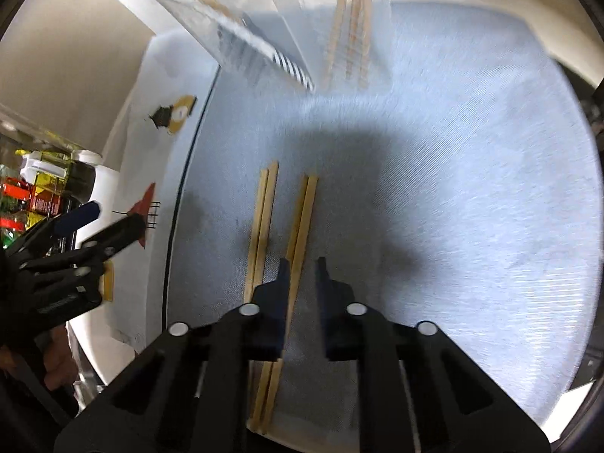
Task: Organize utensils
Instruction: 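Move both grippers down toward the last chopsticks on the mat, then grasp a chopstick with the right gripper while the left gripper grasps another chopstick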
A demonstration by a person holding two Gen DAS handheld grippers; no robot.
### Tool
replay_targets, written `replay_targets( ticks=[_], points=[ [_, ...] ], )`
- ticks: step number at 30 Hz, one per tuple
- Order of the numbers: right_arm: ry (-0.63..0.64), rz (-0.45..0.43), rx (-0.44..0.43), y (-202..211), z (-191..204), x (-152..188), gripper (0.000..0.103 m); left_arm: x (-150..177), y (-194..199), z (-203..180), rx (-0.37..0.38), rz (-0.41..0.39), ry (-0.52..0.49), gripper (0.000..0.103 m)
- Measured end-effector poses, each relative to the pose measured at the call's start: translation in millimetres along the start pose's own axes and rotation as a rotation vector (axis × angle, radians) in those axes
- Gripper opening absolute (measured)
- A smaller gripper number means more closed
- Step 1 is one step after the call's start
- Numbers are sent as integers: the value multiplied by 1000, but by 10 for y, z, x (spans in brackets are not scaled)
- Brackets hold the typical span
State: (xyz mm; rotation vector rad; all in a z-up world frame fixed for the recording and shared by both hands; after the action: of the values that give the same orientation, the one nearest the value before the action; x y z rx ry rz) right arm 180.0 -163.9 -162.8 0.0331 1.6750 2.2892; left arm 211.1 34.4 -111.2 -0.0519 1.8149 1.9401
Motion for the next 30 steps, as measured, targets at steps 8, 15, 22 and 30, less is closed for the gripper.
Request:
replay_targets(
  ticks=[8, 15, 22, 30],
  points=[
    [33, 30, 72, -267, 147, -47, 13, 84, -9, 146, -10, 8, 44, 85],
    [25, 25, 84, -248, 122, -1, 13, 96, -22, 157, -4, 9, 44, 85],
    [136, -48, 201, -319, 321, -12, 9, 68, -39, 97, 2, 9, 24, 85],
    [46, -98, 158, -119, 12, -28, 6, -5, -83, -56, 44, 11, -8, 85]
  ],
)
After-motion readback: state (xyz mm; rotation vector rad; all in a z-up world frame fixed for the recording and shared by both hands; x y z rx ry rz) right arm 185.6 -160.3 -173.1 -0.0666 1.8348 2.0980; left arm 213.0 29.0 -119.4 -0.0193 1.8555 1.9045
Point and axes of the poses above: each gripper's, at about its wrist camera, not at the fingertips, and y roughly against the way its jaws point, z to its left, x to its underside, the point moved 1 cm from there along -y, roughly the way its jaws point, and after that the axes turned 12 degrees about -y, right-handed, at the moved point
